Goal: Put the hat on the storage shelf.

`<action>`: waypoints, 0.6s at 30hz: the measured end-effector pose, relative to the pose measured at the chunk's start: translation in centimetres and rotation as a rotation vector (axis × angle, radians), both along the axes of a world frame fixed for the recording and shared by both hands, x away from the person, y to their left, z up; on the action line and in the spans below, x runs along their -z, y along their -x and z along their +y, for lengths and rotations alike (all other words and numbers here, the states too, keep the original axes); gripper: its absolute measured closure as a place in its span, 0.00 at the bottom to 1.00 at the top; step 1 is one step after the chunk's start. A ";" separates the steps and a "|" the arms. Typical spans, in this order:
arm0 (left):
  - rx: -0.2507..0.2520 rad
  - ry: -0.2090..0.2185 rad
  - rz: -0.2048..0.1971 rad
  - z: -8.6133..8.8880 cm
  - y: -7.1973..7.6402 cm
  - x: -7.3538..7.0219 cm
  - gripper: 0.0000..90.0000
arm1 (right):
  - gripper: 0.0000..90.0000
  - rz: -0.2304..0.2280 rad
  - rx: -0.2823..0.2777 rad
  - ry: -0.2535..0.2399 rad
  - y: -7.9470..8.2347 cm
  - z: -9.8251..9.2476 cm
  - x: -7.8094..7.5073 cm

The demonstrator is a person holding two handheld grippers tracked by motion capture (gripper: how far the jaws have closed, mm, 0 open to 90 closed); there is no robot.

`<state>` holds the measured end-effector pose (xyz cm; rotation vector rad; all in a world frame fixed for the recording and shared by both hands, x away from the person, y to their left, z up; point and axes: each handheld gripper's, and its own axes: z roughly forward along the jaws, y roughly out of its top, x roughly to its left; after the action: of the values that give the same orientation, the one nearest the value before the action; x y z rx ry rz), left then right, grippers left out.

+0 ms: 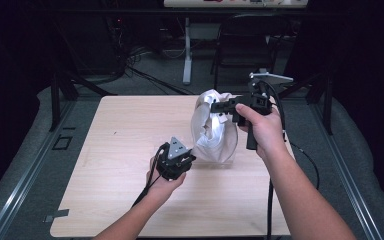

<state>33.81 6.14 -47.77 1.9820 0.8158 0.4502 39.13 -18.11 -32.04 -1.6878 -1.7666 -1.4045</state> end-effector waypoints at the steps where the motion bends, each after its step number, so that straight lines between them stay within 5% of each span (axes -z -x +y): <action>1: 0.006 0.006 0.000 0.2 -0.3 -0.1 0.90 | 0.91 0.000 0.003 -0.001 0.0 0.1 0.0; 18: 0.043 -0.002 0.026 0.4 -2.6 1.9 0.90 | 0.91 0.030 0.010 0.026 -1.0 0.4 2.1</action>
<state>36.37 6.51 -49.68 2.0074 0.7875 0.4009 40.12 -17.73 -34.19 -1.7241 -1.7705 -1.3584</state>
